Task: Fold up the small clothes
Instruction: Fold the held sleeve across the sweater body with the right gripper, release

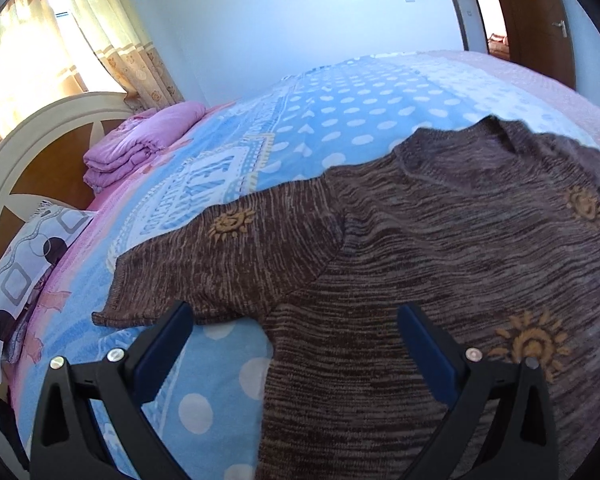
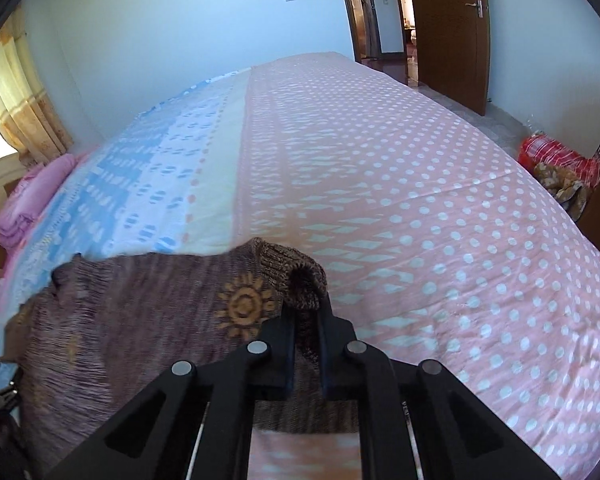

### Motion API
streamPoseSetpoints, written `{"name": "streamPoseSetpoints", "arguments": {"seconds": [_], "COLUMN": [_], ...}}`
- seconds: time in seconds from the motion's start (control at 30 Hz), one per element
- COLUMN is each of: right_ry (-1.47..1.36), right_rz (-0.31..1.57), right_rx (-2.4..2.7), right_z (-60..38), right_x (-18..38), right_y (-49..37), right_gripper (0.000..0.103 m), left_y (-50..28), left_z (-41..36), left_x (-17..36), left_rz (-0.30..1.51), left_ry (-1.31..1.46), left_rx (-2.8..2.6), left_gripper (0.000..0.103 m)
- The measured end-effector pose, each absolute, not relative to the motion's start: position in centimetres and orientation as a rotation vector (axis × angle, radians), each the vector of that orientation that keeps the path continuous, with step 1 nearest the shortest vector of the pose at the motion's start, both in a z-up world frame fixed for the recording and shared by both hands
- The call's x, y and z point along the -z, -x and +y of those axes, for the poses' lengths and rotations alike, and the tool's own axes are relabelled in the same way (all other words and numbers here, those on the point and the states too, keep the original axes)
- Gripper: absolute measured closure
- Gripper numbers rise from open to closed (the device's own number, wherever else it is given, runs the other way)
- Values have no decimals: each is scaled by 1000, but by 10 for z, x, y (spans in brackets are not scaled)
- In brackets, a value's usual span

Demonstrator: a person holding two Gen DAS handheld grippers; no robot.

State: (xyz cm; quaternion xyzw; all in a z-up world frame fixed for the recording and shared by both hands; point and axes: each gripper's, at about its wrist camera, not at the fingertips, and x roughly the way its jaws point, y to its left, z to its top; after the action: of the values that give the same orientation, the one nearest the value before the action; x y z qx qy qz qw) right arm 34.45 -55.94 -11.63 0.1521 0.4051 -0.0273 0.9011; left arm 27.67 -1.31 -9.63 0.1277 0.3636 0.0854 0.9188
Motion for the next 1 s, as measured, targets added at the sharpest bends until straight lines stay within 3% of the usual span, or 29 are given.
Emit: {"name": "streamPoseSetpoints", "arguments": {"seconds": [0.3, 0.67, 1.0], "right_ry": [-447, -520, -534], "right_rz": [849, 834, 861], "right_rx": [-79, -257, -334], "right_z": [-520, -432, -346], "right_x": [74, 21, 29], "right_y": [-339, -354, -386], "right_gripper": [94, 94, 94], "left_y": [-262, -251, -250], "left_z": [-8, -2, 20], "left_x": [67, 70, 80], "left_rz": [684, 686, 708], "left_ry": [-215, -173, -115], "left_rx": [-142, -102, -103], "left_gripper": [0, 0, 0]}}
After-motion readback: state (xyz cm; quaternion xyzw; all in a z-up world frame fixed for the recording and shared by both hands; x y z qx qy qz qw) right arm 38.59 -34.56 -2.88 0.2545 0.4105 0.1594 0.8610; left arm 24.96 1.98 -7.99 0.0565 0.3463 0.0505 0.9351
